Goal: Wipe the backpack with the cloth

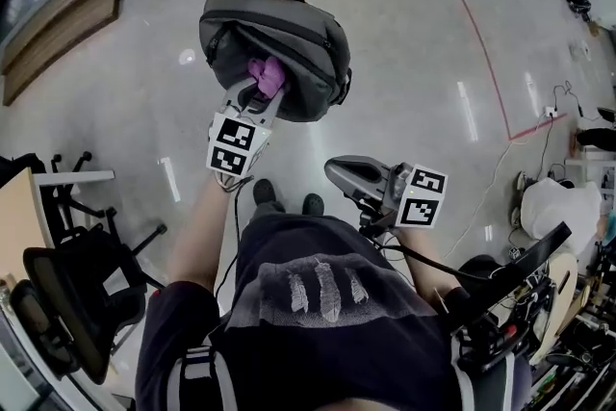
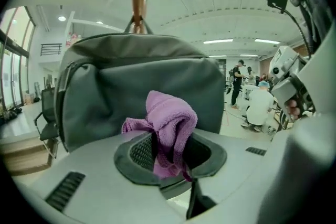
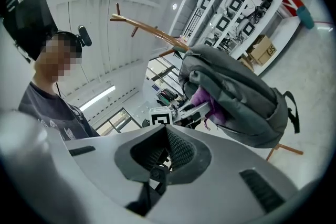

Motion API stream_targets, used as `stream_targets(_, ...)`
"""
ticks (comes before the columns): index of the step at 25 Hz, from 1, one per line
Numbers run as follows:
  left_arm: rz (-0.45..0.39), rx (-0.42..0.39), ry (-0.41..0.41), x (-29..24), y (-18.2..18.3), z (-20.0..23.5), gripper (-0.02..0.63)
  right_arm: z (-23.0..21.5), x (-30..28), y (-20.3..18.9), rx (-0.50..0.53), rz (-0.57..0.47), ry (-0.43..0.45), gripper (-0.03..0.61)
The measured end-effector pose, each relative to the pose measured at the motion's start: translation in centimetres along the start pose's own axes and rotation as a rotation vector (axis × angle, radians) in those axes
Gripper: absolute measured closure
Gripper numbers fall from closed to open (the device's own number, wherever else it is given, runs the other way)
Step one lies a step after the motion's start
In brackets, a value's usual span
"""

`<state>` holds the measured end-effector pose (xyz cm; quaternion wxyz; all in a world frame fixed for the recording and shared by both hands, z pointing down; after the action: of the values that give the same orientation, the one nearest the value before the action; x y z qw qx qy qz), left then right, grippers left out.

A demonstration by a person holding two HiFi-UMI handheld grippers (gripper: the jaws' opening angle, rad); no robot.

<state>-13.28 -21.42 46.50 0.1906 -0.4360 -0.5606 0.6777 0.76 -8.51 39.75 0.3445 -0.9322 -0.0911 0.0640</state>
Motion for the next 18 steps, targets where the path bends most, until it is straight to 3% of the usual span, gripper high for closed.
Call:
stream_targets(5, -0.039, -0.023, -0.123, -0.7, 2.7, -6.9, 0.495, 0.6, 0.0, -0.1, 0.004, 0.0, 0.02, 0.574)
stream_targets(15, -0.07, -0.111, -0.281, -1.1, 4.9, -13.1, 0.495, 0.4, 2.5, -0.6, -0.013, -0.039, 0.012, 0.574)
stream_targets(17, -0.098, -0.145, -0.266, 0.1, 5.5, -13.0, 0.495, 0.3, 2.8, -0.8, -0.014, -0.042, 0.014, 0.574)
stream_targets(18, -0.117, -0.157, -0.212, 1.1, 5.9, -11.8, 0.495, 0.3, 2.9, -0.8, -0.013, -0.041, 0.015, 0.574)
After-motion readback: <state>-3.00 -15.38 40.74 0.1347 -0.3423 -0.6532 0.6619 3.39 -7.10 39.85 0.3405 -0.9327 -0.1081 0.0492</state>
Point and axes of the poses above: the fingertips, and each gripper's own axes: x backward along the fingers, z to its left, y out of its top, the point moved 3 cm from there along x, backward along the fingers, and after that the axes turned 2 degrees about -y, right-handed, at the moved point
